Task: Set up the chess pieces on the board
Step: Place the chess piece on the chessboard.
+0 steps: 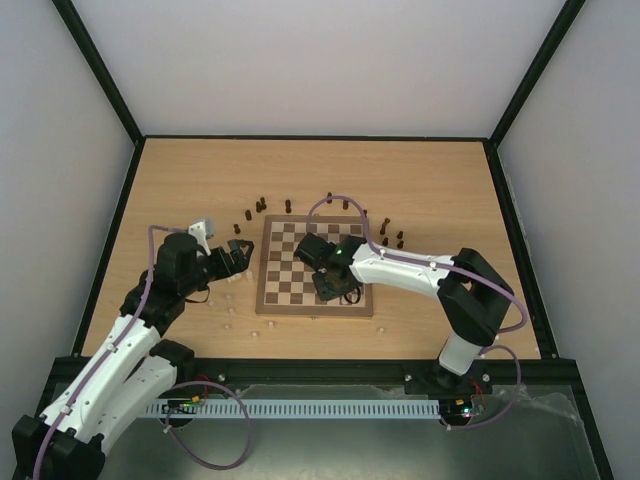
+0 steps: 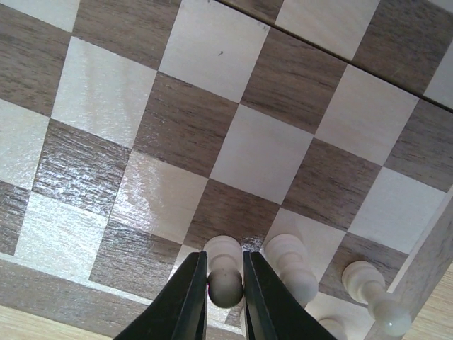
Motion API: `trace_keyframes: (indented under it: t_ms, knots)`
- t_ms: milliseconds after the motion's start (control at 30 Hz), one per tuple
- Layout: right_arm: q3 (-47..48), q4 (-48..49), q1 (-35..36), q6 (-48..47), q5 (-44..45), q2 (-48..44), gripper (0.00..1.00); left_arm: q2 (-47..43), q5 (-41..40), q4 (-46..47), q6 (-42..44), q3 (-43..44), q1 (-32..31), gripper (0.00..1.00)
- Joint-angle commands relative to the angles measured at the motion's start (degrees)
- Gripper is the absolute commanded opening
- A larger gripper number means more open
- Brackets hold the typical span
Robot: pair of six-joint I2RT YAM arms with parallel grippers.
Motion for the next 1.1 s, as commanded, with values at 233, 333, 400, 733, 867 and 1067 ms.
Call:
trace_keyframes:
  t_ms: [233,333,400,733,867,1067]
  knots:
    - [1.43,0.15,-1.56,-2.12,-0.8,2.23,0.17,0.32,-0.1,1.1,-0.29,-0.75,-0.28,1.0]
    - [1.27,0.47,-1.99,-2.3,-0.91,2.43,0.17,0.48,-0.07,1.31,-0.35,-0.76,-0.28,1.0]
    - [1.28,0.57,-2.28,-2.42,-0.9,2.52,0.17,0.55,-0.15,1.26,-0.28,-0.79,-0.27,1.0]
    - [2.11,1.16,-3.0,-3.46,-0.8,3.0,0.17,0.81,-0.18,1.54,-0.42,-0.92,-0.27,1.0]
    - [2.36,1.41,-3.05,-3.71,-0.93,3.29,0.17,0.77,-0.24,1.57,-0.52,-0.96,-0.27,1.0]
    - [2.92,1.05,-3.1,-3.82,-0.98,2.63,0.26,0.7,-0.34,1.4,-0.5,-0.92,-0.27,1.0]
